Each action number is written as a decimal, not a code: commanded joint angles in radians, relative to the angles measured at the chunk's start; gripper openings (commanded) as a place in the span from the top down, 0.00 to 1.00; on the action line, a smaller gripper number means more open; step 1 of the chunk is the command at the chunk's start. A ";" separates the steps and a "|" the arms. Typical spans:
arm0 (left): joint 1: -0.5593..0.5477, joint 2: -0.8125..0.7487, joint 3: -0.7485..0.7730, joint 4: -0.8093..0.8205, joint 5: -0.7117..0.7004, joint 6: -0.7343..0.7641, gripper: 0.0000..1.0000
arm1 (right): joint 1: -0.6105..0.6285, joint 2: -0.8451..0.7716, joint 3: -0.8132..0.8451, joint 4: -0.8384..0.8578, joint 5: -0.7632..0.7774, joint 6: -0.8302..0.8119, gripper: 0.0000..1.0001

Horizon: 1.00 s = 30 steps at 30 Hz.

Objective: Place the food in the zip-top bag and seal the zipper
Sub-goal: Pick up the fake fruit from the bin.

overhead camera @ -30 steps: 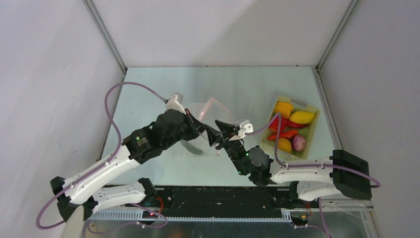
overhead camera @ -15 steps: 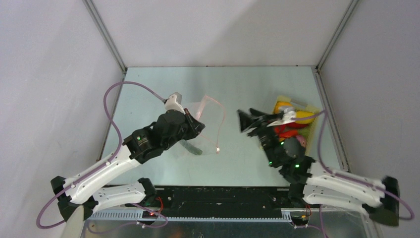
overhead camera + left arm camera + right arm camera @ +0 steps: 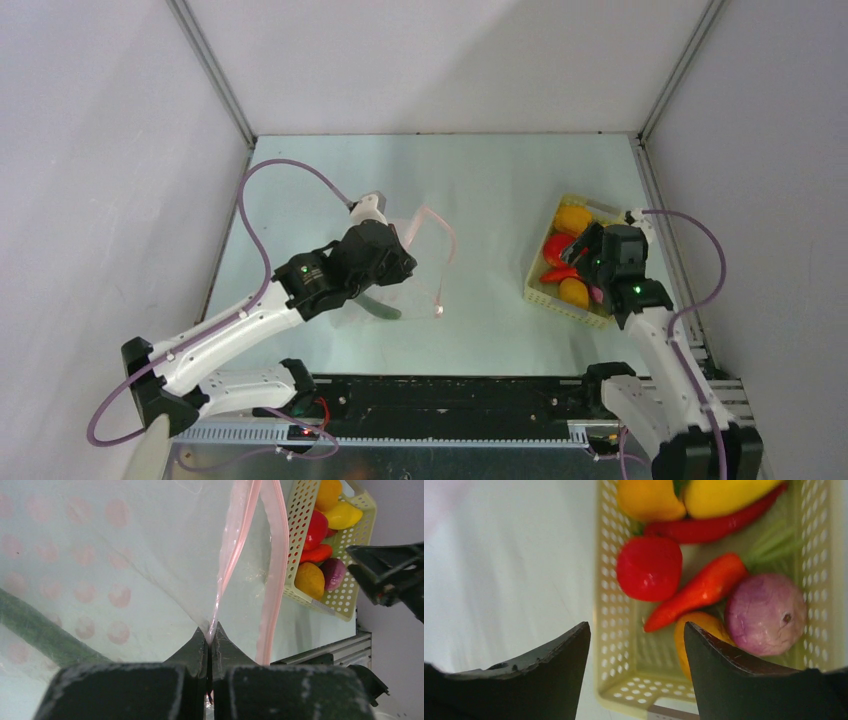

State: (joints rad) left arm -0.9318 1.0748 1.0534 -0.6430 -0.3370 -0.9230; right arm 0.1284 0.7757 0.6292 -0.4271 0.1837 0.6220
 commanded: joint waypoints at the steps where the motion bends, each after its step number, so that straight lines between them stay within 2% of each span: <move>1: 0.008 -0.002 0.046 -0.004 -0.022 0.024 1.00 | -0.064 0.126 0.026 -0.027 -0.206 0.034 0.25; 6: 0.012 -0.001 0.041 -0.006 -0.023 0.023 1.00 | -0.077 0.234 0.013 0.078 -0.170 0.074 0.21; 14: 0.018 0.012 0.043 -0.010 -0.020 0.024 1.00 | -0.082 0.285 -0.038 0.236 -0.022 0.153 0.15; 20: 0.024 0.017 0.045 -0.011 -0.015 0.024 1.00 | -0.082 0.322 -0.061 0.312 0.022 0.200 0.15; 30: 0.028 0.024 0.046 -0.011 -0.007 0.024 1.00 | -0.082 0.451 -0.069 0.415 0.008 0.258 0.18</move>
State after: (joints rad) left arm -0.9112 1.0950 1.0546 -0.6605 -0.3367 -0.9157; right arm 0.0502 1.1843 0.5652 -0.0811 0.1726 0.8345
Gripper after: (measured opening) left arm 0.014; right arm 0.828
